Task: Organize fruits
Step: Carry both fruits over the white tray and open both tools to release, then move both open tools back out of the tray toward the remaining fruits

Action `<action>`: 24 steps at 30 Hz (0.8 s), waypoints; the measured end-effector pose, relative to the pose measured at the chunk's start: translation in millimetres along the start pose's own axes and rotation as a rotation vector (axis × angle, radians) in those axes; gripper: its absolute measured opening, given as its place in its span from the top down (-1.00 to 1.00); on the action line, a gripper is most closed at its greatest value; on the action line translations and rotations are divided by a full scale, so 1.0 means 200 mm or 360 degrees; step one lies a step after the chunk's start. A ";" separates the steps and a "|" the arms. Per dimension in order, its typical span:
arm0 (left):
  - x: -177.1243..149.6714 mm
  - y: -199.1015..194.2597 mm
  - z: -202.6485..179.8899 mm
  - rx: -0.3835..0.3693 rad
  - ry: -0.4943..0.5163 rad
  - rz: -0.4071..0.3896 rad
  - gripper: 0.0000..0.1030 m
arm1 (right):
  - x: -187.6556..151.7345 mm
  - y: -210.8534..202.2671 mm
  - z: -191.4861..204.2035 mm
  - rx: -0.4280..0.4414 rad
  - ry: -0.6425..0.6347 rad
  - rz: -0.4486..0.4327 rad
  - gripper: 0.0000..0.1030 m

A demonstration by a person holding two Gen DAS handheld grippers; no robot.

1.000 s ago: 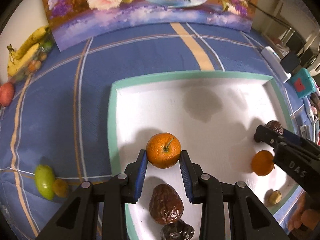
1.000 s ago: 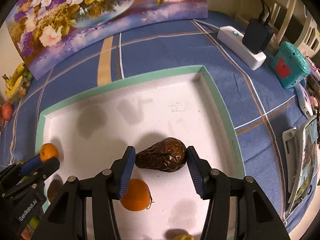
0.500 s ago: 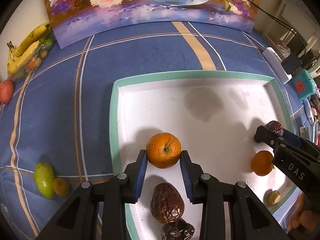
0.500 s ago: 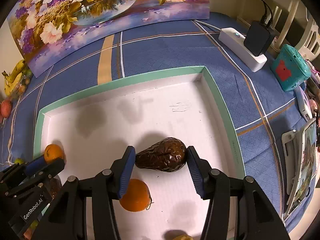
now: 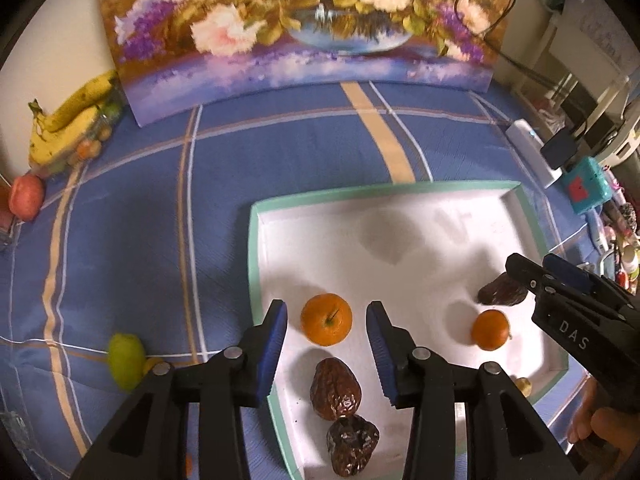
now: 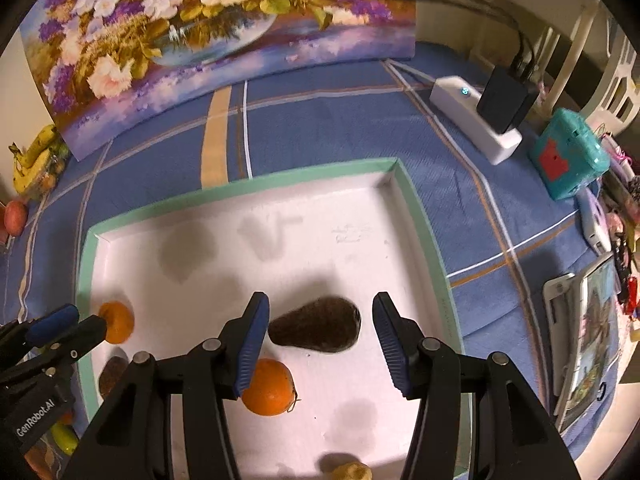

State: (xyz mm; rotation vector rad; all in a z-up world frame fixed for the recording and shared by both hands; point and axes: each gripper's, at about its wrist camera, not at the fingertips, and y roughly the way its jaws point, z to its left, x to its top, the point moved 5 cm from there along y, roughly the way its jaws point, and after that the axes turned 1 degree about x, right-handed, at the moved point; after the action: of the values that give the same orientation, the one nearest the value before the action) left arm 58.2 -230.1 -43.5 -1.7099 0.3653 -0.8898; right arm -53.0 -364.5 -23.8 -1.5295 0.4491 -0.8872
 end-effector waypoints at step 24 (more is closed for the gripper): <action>0.07 -0.25 0.12 0.0051 -0.0108 -0.0165 0.13 | 0.11 -0.37 0.02 0.0036 -0.0038 -0.0264 -0.07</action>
State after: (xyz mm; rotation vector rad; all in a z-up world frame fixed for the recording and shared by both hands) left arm 74.8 -204.6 6.1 -1.7374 0.2178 -0.9057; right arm -51.2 -365.1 54.5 -1.5711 0.2970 -0.9978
